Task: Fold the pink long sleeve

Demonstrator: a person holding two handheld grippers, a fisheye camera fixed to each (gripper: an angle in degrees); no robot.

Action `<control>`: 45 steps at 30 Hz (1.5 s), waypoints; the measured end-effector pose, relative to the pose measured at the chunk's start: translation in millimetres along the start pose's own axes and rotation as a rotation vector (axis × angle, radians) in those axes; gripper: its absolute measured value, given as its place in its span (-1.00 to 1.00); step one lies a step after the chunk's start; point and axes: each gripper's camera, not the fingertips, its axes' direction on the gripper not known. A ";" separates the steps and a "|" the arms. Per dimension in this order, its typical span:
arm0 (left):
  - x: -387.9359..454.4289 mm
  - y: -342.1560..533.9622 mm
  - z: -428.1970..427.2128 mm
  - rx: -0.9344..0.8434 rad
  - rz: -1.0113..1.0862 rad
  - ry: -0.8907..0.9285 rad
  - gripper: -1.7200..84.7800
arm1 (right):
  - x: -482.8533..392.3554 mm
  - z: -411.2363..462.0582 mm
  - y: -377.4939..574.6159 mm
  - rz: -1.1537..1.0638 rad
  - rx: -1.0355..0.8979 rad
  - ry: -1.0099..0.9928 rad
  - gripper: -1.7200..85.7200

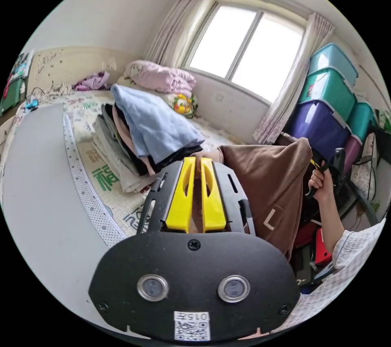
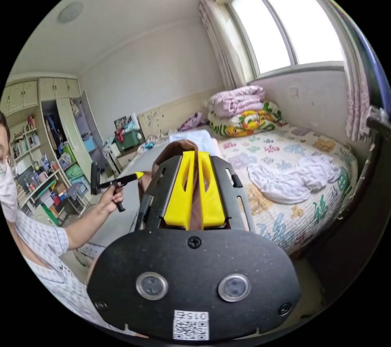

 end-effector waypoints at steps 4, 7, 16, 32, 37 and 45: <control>34.6 -0.5 -143.1 0.228 0.003 -0.050 -0.94 | -11.8 -90.5 -33.8 -0.027 0.170 0.023 -0.96; 51.2 8.8 -261.3 0.380 0.005 -0.119 -0.94 | -7.8 -135.3 -40.7 0.030 0.270 -0.046 -0.96; 124.6 65.9 -553.8 0.627 0.058 -0.493 -0.94 | -61.2 -117.0 -1.5 0.094 0.234 -0.472 -0.95; -72.1 142.6 -591.8 0.443 -0.326 -0.870 -0.94 | -161.2 252.7 154.3 0.051 -0.272 -0.398 -0.96; -131.2 159.6 -539.9 0.387 -0.453 -0.806 -0.86 | -171.9 320.2 226.0 -0.083 -0.349 -0.385 -0.95; -62.0 143.5 -454.3 -0.136 0.075 -0.096 -0.78 | -214.6 293.3 362.6 -0.694 -0.665 -1.002 -0.83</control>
